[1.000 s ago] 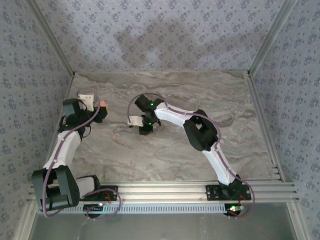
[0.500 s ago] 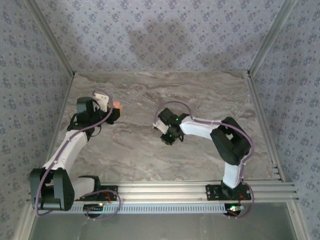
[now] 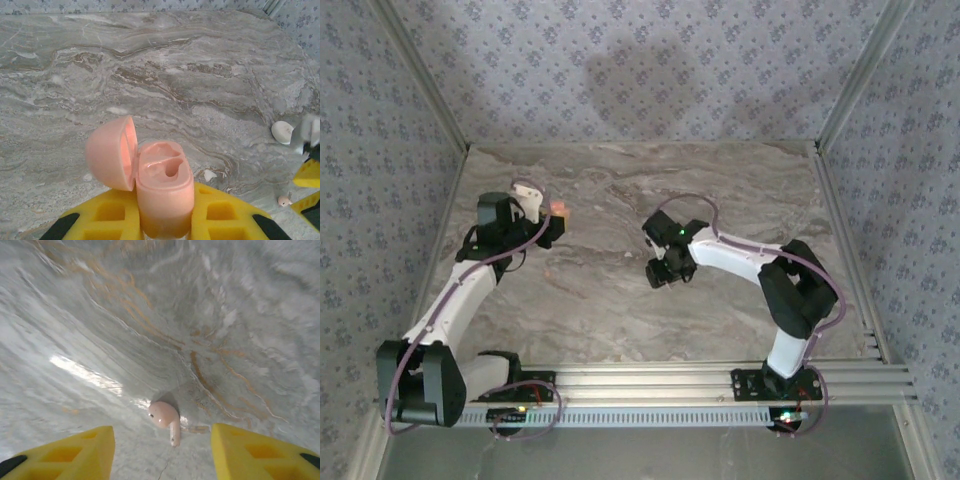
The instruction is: Insert the wireless bluetooth earbuds into the charging case
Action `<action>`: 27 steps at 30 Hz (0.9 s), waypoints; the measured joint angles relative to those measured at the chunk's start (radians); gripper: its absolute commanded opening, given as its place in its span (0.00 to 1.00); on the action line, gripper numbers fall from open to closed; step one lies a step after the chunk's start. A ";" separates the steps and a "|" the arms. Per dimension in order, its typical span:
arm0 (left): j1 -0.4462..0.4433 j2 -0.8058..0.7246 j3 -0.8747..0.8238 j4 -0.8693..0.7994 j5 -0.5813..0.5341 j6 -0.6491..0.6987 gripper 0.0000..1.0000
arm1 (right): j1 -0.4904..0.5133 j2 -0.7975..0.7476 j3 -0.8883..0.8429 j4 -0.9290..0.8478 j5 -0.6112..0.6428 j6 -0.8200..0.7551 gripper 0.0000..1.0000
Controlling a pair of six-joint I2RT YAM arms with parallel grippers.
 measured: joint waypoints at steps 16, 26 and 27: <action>-0.007 -0.016 0.000 -0.027 -0.015 0.008 0.14 | -0.044 0.214 0.396 -0.479 -0.080 -0.044 0.46; -0.007 -0.026 0.000 -0.044 -0.026 0.011 0.14 | -0.044 0.322 0.430 -0.501 -0.097 -0.089 0.42; -0.007 -0.026 0.000 -0.044 -0.026 0.012 0.14 | -0.044 0.327 0.430 -0.499 -0.098 -0.089 0.42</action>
